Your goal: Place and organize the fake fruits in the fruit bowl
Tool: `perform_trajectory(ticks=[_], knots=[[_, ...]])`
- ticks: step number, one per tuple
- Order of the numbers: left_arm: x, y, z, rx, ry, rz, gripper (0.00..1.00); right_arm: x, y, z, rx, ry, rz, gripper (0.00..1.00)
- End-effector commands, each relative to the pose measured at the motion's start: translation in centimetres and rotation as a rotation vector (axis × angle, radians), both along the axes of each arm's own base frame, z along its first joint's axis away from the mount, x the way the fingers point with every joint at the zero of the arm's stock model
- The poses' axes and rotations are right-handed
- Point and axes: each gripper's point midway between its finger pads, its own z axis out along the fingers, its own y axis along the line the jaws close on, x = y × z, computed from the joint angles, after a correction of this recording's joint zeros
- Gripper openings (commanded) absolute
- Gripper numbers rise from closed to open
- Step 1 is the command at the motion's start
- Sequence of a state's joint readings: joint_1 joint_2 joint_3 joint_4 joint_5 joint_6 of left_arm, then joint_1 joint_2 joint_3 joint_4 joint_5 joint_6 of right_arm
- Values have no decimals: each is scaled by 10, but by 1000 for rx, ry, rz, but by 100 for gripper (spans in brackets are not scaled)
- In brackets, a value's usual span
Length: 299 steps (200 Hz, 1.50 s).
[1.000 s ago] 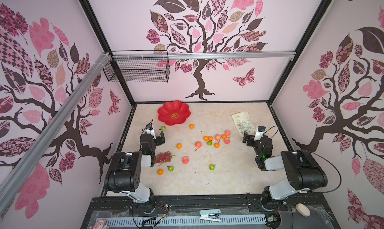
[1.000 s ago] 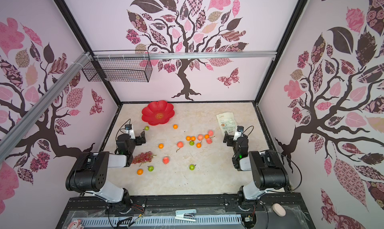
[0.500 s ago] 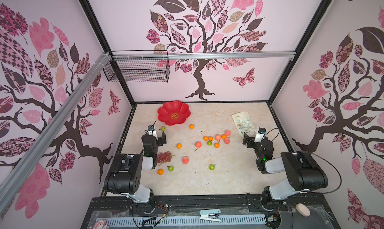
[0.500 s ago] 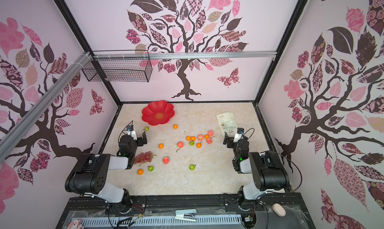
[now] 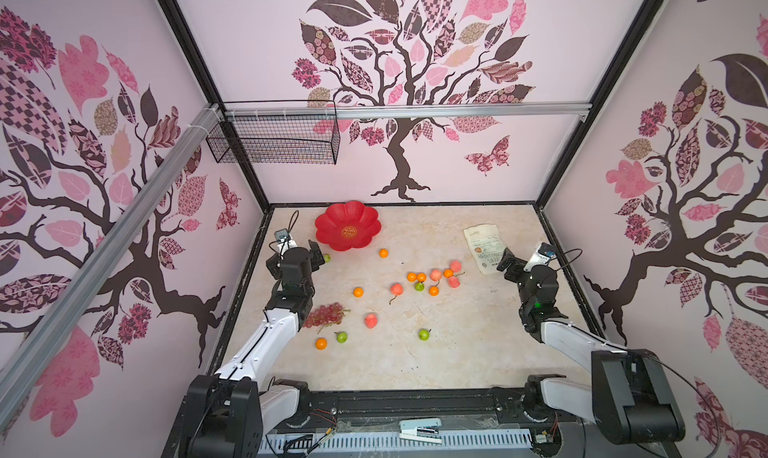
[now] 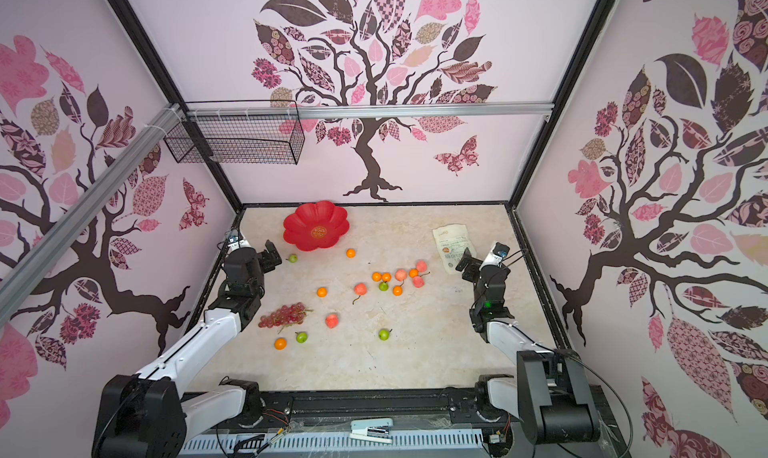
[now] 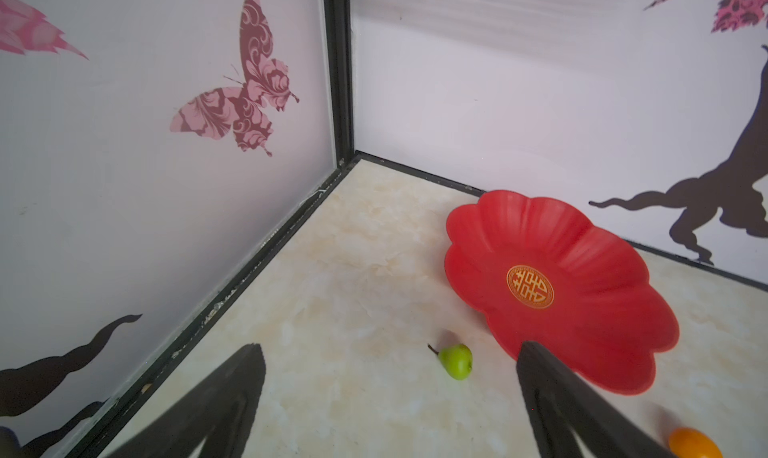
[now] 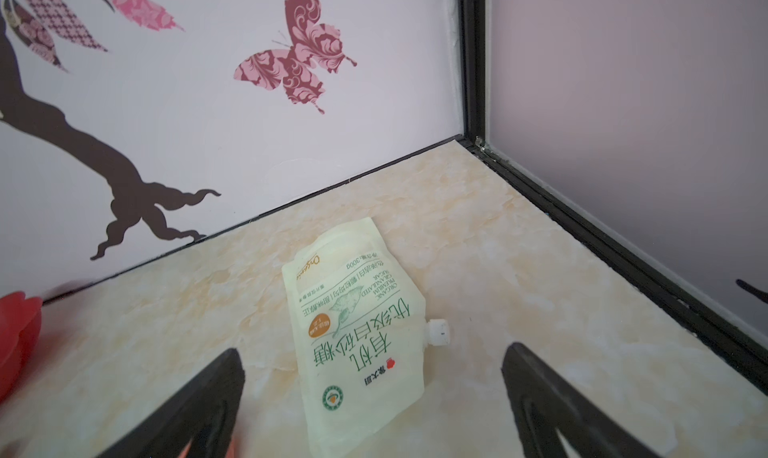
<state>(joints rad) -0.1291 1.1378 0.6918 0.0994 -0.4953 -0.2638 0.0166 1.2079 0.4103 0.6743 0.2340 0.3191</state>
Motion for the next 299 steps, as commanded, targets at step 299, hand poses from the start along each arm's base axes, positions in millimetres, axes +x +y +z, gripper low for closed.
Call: perform_trajectory(ticks=[299], knots=[[-100, -57, -53, -582, 474, -232, 98, -132, 437, -55, -207, 699, 1380, 85]])
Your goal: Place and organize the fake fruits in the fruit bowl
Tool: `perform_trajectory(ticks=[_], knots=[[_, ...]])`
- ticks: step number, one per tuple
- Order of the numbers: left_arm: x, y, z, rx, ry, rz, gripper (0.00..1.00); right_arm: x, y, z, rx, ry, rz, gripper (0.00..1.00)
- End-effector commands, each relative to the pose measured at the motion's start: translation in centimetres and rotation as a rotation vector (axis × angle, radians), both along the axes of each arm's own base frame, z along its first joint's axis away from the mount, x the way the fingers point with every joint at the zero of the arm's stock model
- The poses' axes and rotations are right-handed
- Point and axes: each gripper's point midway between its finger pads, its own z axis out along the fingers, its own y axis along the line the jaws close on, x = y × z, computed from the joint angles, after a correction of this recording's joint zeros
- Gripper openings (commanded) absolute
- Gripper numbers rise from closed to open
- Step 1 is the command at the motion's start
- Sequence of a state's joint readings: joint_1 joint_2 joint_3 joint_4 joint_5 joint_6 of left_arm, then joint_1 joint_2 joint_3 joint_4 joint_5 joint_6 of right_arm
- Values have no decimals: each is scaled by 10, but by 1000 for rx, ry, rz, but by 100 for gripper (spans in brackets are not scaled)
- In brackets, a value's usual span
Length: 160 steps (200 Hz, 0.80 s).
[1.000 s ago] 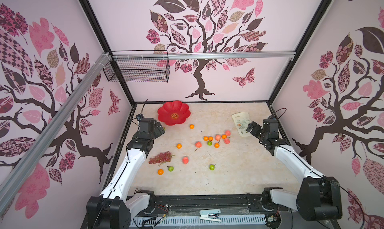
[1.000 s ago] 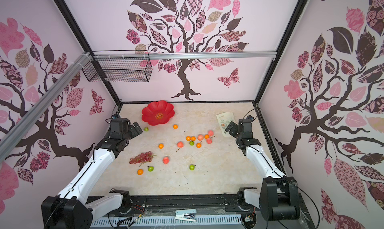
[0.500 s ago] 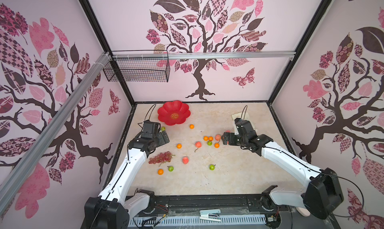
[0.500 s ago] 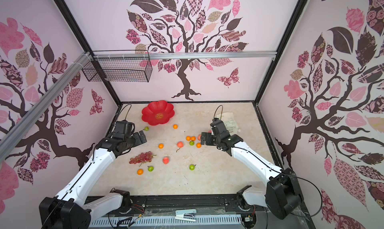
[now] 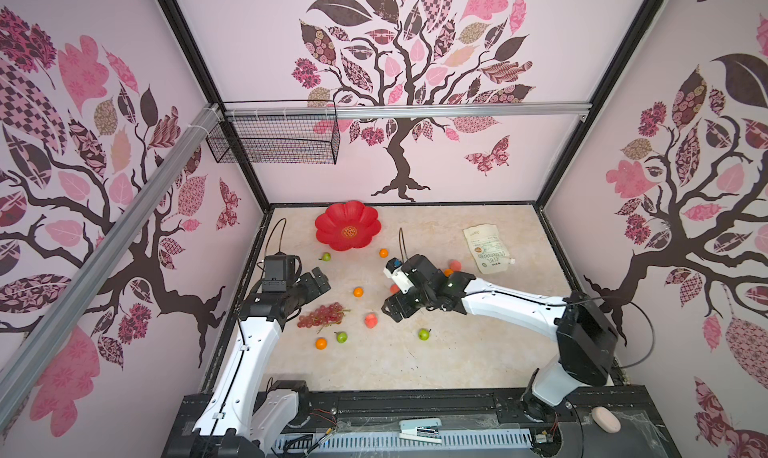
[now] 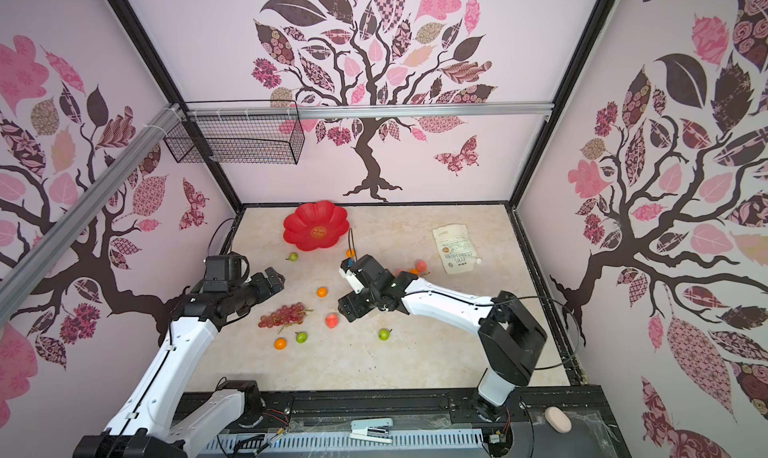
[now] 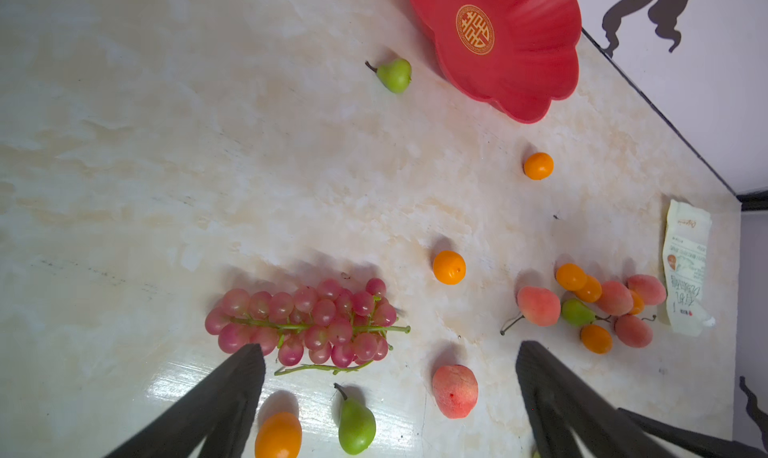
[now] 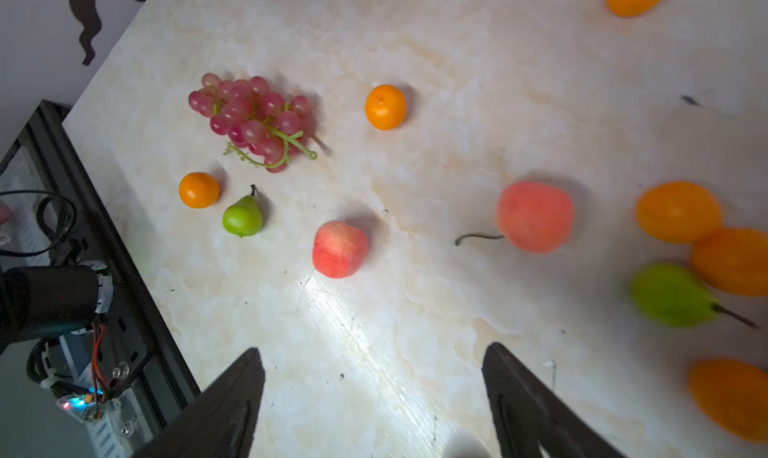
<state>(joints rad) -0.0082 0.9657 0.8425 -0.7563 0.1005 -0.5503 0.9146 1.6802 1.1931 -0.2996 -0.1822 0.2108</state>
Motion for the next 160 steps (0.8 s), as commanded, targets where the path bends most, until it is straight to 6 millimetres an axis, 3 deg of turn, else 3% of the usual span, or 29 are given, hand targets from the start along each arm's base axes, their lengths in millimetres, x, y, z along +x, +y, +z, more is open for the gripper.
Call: perform_trajectory(ticks=[1, 18, 52, 92, 129, 145, 148, 150, 160], knots=[[-2, -3, 0, -43, -18, -7, 98, -4, 29, -7, 9, 27, 94, 85], [-2, -1, 1, -45, -16, 10, 98, 17, 36, -16, -28, 15, 8, 84], [-2, 6, 3, -26, -28, 43, 99, 90, 36, -15, -42, 17, -299, 91], [10, 4, 7, -87, -60, 43, 98, 168, 24, -8, 78, 112, -568, 83], [27, 0, 3, -87, -43, -2, 98, 214, 32, 0, 125, 106, -660, 80], [34, -1, 1, -89, -38, -15, 98, 229, 37, -1, 132, 100, -683, 76], [35, -2, 1, -91, -38, -20, 98, 229, 36, -10, 116, 110, -689, 76], [36, -2, 1, -92, -39, -22, 98, 234, 38, -3, 131, 102, -691, 75], [40, -4, -1, -98, -37, -29, 98, 242, 41, -5, 134, 104, -703, 73]])
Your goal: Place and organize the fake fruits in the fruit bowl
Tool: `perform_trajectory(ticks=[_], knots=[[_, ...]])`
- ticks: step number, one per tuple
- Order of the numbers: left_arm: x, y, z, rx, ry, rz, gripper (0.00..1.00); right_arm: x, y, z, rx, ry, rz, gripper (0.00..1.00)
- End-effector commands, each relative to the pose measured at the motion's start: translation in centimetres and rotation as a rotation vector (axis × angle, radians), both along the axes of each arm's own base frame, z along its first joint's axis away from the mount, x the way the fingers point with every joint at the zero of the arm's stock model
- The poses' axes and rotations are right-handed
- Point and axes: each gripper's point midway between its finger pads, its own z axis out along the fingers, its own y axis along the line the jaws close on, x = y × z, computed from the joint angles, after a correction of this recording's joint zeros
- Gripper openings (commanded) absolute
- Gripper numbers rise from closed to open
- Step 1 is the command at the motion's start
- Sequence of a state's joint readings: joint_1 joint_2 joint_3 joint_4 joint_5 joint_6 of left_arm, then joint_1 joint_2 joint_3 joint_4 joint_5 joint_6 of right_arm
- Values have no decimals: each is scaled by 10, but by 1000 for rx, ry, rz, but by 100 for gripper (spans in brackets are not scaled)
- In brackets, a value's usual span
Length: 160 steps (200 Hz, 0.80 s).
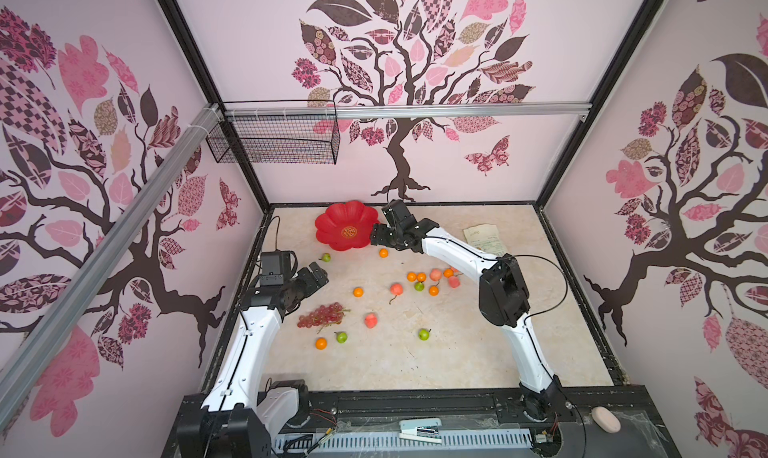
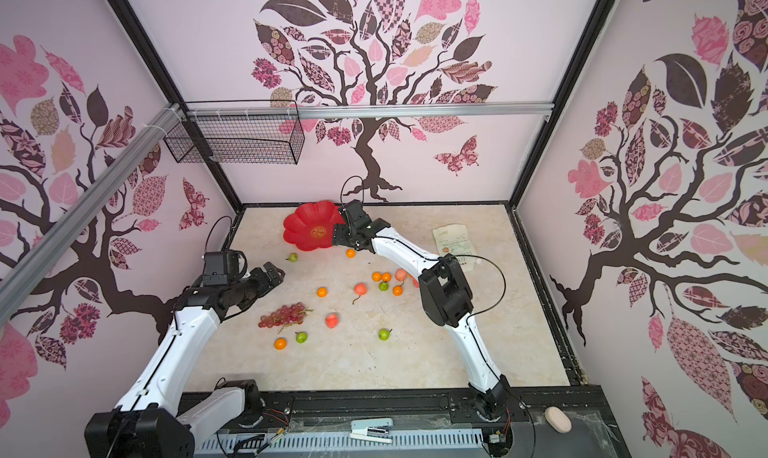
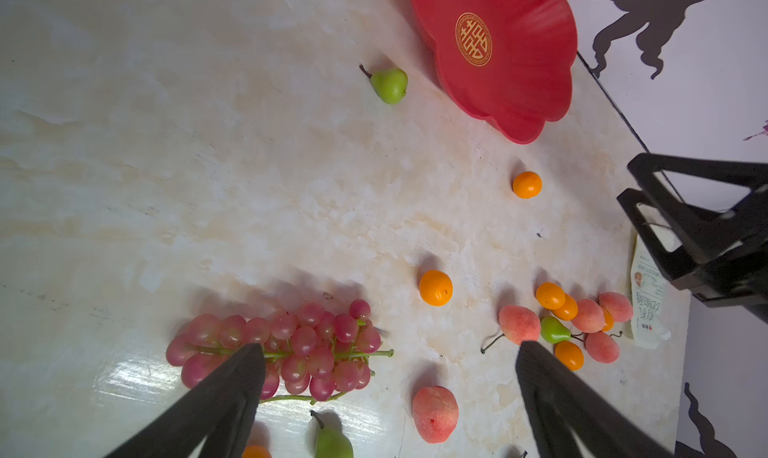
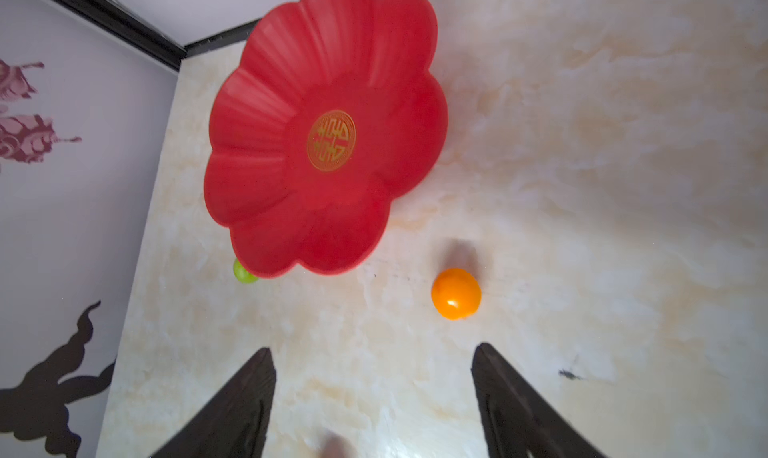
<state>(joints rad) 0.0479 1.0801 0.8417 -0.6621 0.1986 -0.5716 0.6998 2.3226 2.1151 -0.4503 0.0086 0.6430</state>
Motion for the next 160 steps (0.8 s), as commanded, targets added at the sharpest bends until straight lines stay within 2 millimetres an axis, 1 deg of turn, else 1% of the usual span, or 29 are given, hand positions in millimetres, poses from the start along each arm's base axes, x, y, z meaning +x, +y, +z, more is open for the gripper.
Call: perform_trajectory(ticks=[1, 4, 6, 8, 12, 24, 34, 38, 59, 76, 94, 116, 133, 148, 160], knots=[[16, -4, 14, -9, -61, -38, 98, 7, 10, -26, -27, 64, -42, 73], [18, -4, 15, -10, -65, -40, 98, 9, 10, -21, -19, 62, -45, 73], [18, -4, 15, -10, -65, -40, 98, 11, 10, -34, -32, 76, -48, 72], [19, -4, 15, -12, -64, -41, 98, 12, 11, -39, -36, 83, -49, 72], [20, -4, 15, -12, -65, -42, 98, 15, 12, -42, -33, 88, -51, 71], [22, -5, 16, -17, -69, -42, 98, 21, 18, -45, -18, 91, -48, 69], [24, -6, 16, -22, -70, -43, 98, 26, 20, -53, -16, 97, -55, 68], [24, -6, 16, -24, -72, -45, 98, 29, 19, -53, -12, 96, -60, 67], [25, -7, 16, -29, -72, -50, 98, 38, 15, -69, -3, 112, -90, 65], [25, -7, 14, -28, -70, -50, 98, 44, 16, -75, 19, 109, -89, 63], [24, -8, 14, -30, -68, -52, 98, 47, 25, -79, 52, 100, -65, 63], [24, -8, 13, -31, -65, -54, 98, 52, 30, -85, 76, 97, -59, 62], [24, -8, 14, -31, -68, -53, 98, 54, 31, -90, 89, 105, -63, 58], [24, -8, 14, -30, -69, -54, 98, 56, 28, -98, 95, 122, -74, 56], [24, -8, 14, -29, -69, -53, 98, 58, 27, -100, 105, 131, -79, 53]])
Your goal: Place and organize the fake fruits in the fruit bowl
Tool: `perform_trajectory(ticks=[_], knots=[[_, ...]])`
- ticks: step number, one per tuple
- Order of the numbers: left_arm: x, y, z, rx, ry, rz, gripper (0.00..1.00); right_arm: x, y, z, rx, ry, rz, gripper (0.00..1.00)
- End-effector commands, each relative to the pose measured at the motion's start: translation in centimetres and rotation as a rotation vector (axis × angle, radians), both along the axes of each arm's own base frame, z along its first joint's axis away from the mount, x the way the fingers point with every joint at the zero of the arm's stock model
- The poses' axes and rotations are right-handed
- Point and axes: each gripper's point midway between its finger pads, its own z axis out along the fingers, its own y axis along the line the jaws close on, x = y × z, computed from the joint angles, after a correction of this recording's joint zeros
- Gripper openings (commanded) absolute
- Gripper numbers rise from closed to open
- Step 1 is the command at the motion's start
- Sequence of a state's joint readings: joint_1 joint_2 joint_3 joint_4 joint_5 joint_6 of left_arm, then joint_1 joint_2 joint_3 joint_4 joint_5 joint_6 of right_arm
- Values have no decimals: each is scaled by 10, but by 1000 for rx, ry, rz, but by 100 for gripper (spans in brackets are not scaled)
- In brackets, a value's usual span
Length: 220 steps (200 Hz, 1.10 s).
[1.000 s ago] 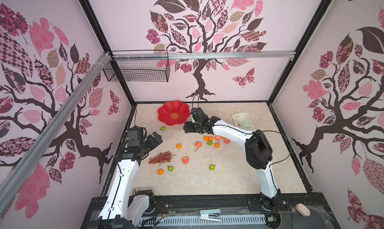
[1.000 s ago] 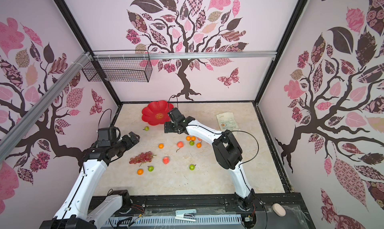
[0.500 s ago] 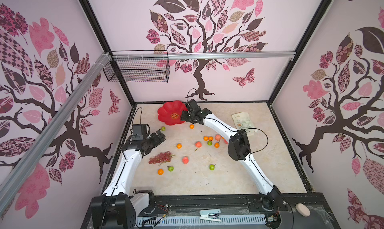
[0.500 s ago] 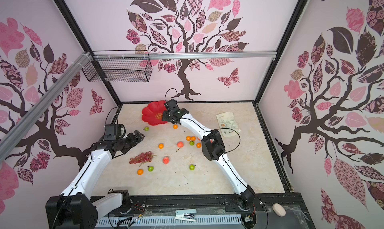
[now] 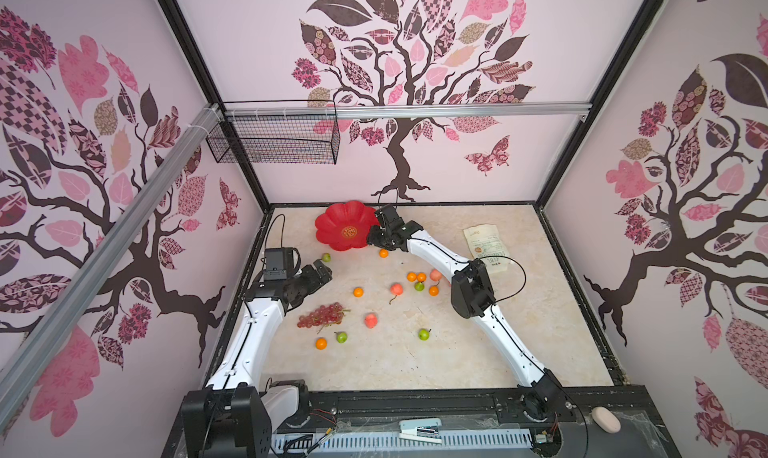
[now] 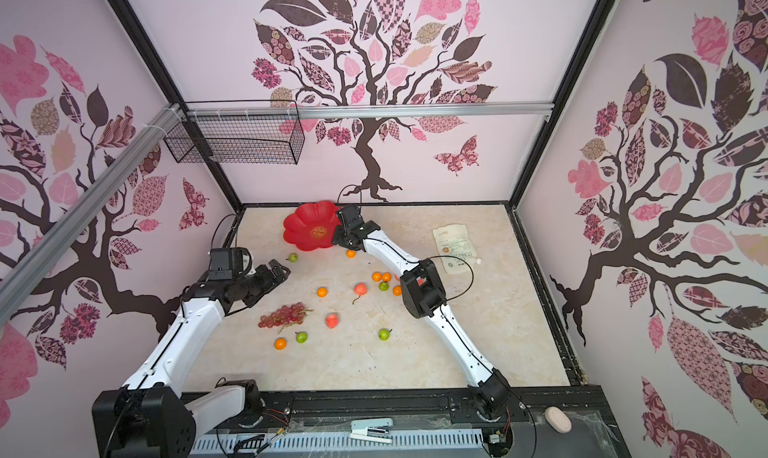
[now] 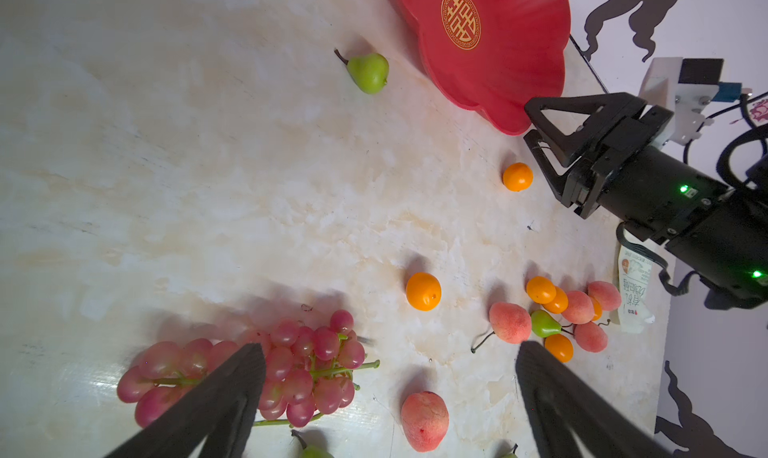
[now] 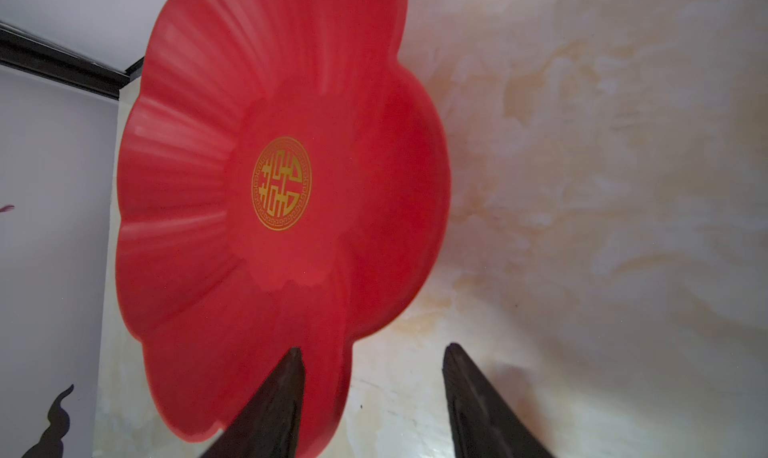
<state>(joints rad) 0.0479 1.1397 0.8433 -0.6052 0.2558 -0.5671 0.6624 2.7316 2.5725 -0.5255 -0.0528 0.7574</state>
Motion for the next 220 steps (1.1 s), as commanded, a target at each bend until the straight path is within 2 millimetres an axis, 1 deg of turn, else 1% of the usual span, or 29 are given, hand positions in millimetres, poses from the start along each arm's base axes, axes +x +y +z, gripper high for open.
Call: perform_trajectory(ticks=[1, 26, 55, 69, 95, 115, 144, 158, 174, 210, 220], knots=[[11, 1, 21, 12, -69, -13, 98, 5, 2, -20, 28, 29, -9, 52], [11, 1, 20, 15, -62, -18, 98, 9, 1, -23, 54, 37, -15, 45], [11, 1, 18, 18, -51, -22, 98, 13, 2, -19, 79, 32, -21, 34], [11, 1, 17, 19, -48, -23, 98, 15, 2, -20, 86, 35, -26, 29], [9, 4, 18, 35, -46, -18, 98, 18, 3, -13, 121, 33, -36, 20], [8, 5, 18, 41, -46, -14, 98, 24, 1, 1, 162, 25, -56, 15], [6, 4, 20, 41, -42, -19, 98, 35, -1, 31, 252, 6, -83, 5], [5, 5, 23, 44, -47, -20, 98, 38, -2, 46, 281, -7, -87, 5], [4, 5, 27, 48, -57, -19, 98, 39, -4, 58, 295, -20, -89, 0], [3, 4, 31, 43, -68, -18, 98, 37, -8, 71, 281, -32, -78, 0], [3, 3, 34, 38, -78, -22, 98, 38, -10, 78, 281, -43, -76, 0]])
